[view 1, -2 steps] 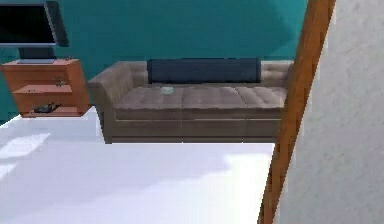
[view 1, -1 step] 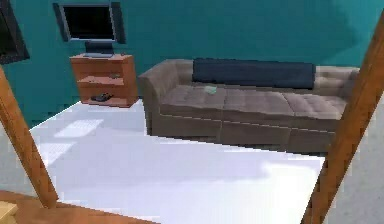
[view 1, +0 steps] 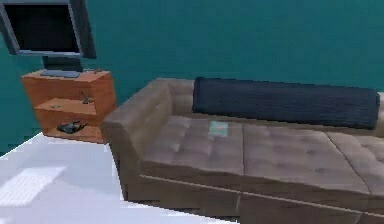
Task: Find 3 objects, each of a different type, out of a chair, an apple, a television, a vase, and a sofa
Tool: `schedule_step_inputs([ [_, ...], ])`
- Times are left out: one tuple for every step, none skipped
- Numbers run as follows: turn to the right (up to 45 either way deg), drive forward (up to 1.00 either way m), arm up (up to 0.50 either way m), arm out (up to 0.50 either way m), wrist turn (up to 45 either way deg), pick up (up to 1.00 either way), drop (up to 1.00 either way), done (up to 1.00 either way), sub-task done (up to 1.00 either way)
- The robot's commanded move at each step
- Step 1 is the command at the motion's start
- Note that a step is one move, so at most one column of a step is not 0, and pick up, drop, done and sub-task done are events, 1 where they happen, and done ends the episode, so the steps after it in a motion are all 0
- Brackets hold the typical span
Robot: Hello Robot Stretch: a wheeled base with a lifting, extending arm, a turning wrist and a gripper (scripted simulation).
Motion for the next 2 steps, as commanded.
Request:
schedule_step_inputs([
  [0.0, 0.2, 0.0, 0.0, 0.0, 0.0, 0.0, 0.0, 0.0],
  [30.0, 0.0, 0.0, 0.0, 0.0, 0.0, 0.0, 0.0, 0.0],
])
